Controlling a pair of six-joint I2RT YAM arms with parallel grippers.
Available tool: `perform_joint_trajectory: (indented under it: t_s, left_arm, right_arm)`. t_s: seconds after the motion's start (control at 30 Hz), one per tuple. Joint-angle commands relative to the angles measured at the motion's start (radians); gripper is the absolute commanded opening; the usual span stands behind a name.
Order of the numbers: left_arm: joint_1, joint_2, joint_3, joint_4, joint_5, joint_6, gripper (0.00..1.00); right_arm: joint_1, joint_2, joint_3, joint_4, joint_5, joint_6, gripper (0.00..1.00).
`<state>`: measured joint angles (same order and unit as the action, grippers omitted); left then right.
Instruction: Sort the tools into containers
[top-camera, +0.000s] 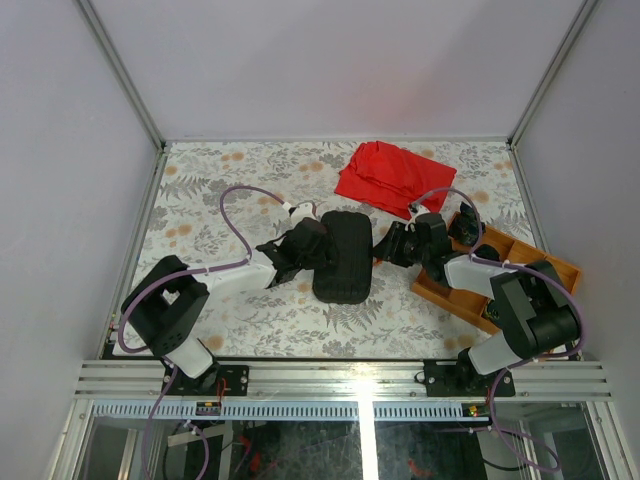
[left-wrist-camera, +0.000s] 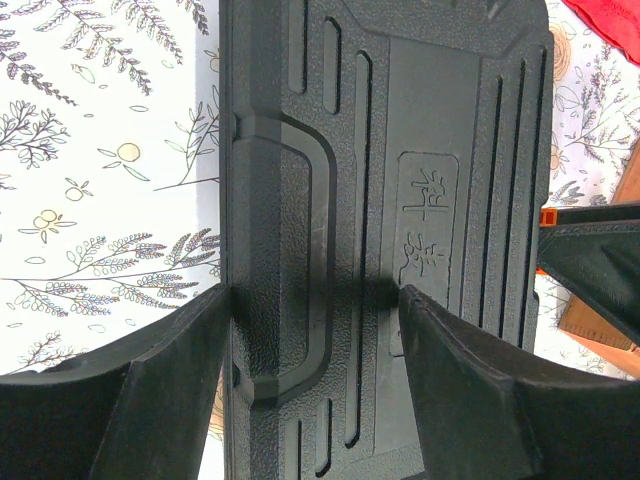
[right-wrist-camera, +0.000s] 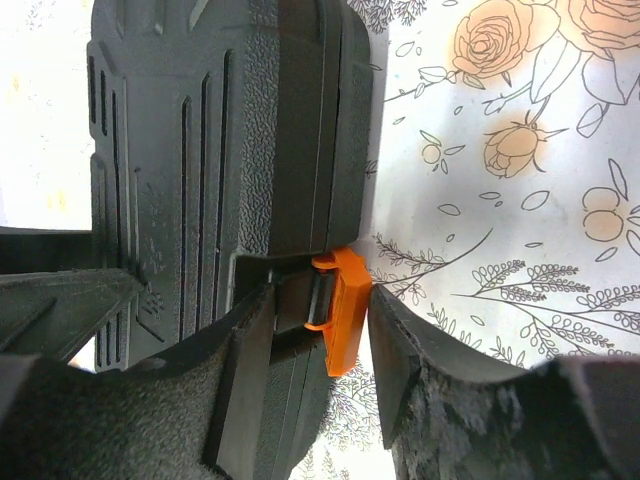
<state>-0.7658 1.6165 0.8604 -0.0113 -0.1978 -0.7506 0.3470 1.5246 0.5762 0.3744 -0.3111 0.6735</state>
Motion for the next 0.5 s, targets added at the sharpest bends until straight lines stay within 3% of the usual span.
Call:
perform_joint_trajectory:
  t_s: [0.0,0.47]
  left_arm:
    - [-0.024,0.088,-0.074,-0.246,0.075,0.046,0.64]
    - [-0.024,0.079,-0.079,-0.249,0.074,0.048,0.64]
  right_arm:
    - [0.003,0.001,-0.054,-0.072,0.114,-0.024,0.48]
    - [0.0,0.032,-0.202,0.352,-0.038,0.197,0.52]
